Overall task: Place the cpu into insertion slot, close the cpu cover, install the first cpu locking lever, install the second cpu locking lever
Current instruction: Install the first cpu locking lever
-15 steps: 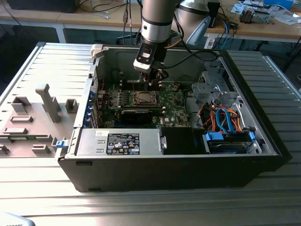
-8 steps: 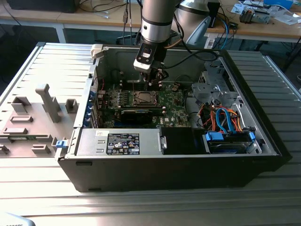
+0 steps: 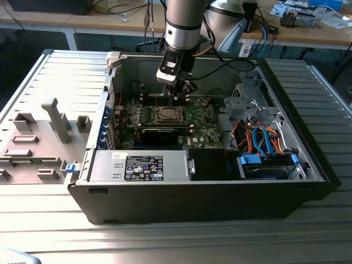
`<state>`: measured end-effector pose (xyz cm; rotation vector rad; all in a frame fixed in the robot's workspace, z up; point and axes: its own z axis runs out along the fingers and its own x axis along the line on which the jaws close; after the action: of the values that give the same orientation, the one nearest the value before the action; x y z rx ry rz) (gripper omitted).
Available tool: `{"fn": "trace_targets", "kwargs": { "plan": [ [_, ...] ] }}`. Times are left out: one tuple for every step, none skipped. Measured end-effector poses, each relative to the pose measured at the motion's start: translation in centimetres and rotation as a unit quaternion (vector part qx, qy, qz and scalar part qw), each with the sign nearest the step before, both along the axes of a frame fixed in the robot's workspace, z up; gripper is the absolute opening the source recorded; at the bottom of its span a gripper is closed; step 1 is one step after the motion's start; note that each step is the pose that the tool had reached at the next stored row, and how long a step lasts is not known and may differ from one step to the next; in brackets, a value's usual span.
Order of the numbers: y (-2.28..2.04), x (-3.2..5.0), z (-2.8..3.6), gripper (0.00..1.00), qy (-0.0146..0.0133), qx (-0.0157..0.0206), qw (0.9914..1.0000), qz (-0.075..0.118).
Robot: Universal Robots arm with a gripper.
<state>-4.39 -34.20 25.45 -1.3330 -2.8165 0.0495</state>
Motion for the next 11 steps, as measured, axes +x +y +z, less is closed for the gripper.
{"fn": "trace_targets", "kwargs": {
  "plan": [
    [0.0,0.0,0.0,0.11,0.0,0.0,1.0,0.0],
    [0.0,0.0,0.0,0.11,0.0,0.0,1.0,0.0],
    [0.0,0.0,0.0,0.11,0.0,0.0,1.0,0.001],
    [0.0,0.0,0.0,0.11,0.0,0.0,1.0,0.001],
    [0.0,0.0,0.0,0.11,0.0,0.0,1.0,0.001],
    [0.0,0.0,0.0,0.11,0.0,0.0,1.0,0.002],
    [0.0,0.0,0.0,0.11,0.0,0.0,1.0,0.002],
    [0.0,0.0,0.0,0.11,0.0,0.0,1.0,0.002],
    [0.0,0.0,0.0,0.11,0.0,0.0,1.0,0.002],
    [0.0,0.0,-0.01,0.11,0.0,0.0,1.0,0.003],
    [0.0,0.0,-0.01,0.11,0.0,0.0,1.0,0.003]
  ]
}}
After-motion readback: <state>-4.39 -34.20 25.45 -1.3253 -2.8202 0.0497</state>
